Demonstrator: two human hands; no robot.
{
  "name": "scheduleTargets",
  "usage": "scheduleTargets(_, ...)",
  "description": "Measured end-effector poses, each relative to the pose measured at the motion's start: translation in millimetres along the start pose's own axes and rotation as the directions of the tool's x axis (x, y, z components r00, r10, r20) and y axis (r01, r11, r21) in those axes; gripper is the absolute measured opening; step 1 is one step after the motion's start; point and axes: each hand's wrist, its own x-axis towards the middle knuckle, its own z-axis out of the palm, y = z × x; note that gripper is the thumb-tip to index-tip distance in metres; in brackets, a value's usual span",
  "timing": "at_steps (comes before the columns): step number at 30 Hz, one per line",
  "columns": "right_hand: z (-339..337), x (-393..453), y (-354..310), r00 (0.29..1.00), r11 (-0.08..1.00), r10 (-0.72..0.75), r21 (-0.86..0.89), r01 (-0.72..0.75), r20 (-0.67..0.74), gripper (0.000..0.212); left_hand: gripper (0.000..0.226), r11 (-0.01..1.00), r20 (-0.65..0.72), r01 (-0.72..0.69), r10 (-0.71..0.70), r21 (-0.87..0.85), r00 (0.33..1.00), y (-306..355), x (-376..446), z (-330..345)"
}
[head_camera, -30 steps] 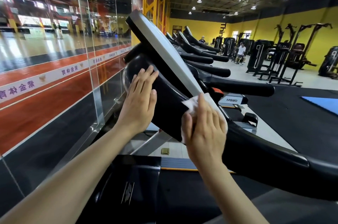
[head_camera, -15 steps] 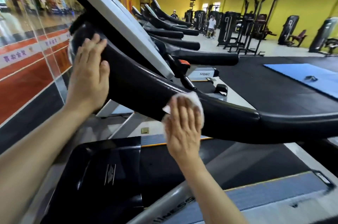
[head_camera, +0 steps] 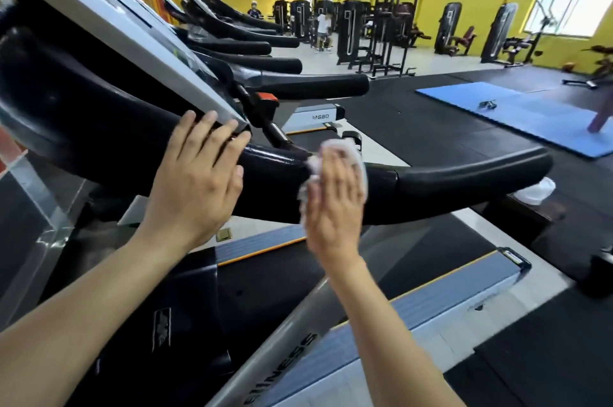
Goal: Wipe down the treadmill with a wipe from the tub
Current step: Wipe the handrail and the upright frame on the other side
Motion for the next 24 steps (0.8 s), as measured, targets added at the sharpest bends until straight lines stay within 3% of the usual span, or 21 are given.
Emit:
scheduleTargets(3, -14.5, 8.4, 53.3, 0.983, 0.982, 0.186, -0.043, -0.186, -0.014, 0.046, 0.044, 0.998, -0.031, 0.055, -0.054, 0.013, 0.998, 3.1, 0.9, 1.6)
scheduleTargets(6, -22.4, 31.1, 36.1, 0.962, 0.963, 0.259, 0.047, -0.264, 0.089, 0.044, 0.043, 0.996, -0.055, 0.088, -0.087, 0.014, 0.995, 8.6, 2.9, 5.0)
scheduleTargets(10, -28.1, 60.9, 13.2, 0.927, 0.956, 0.128, 0.206, -0.21, 0.354, 0.034, 0.041, 0.993, -0.074, 0.118, -0.117, 0.006, 0.99, 11.7, 2.9, 6.1)
scheduleTargets(12, -36.7, 69.9, 19.0, 0.909, 0.923, 0.057, 0.325, -0.206, 0.413, 0.023, 0.042, 0.994, -0.068, 0.11, -0.11, -0.001, 0.992, 9.4, 2.7, 4.7)
scheduleTargets(14, -45.8, 71.7, 30.8, 0.934, 0.916, 0.052, 0.355, -0.185, 0.354, 0.019, 0.042, 0.994, -0.069, 0.108, -0.108, -0.005, 0.992, 9.0, 2.8, 4.1)
scheduleTargets(17, -49.8, 65.9, 45.0, 0.961, 0.955, 0.078, 0.256, -0.148, 0.265, 0.01, 0.042, 0.992, -0.084, 0.126, -0.126, -0.008, 0.988, 11.5, 2.8, 5.4)
scheduleTargets(19, -52.3, 57.7, 47.3, 0.966, 0.984, 0.069, 0.139, -0.107, 0.251, 0.018, 0.042, 0.991, -0.093, 0.137, -0.137, -0.009, 0.986, 13.2, 3.9, 5.7)
scheduleTargets(22, -53.8, 35.8, 30.3, 0.941, 0.987, 0.02, 0.143, -0.073, 0.339, 0.054, 0.042, 0.99, -0.095, 0.142, -0.142, -0.006, 0.985, 14.1, 4.5, 6.3)
scheduleTargets(24, -49.0, 24.5, 11.9, 0.935, 0.986, -0.091, 0.161, 0.037, 0.344, 0.066, 0.042, 0.99, -0.097, 0.141, -0.141, -0.003, 0.985, 15.2, 4.6, 7.1)
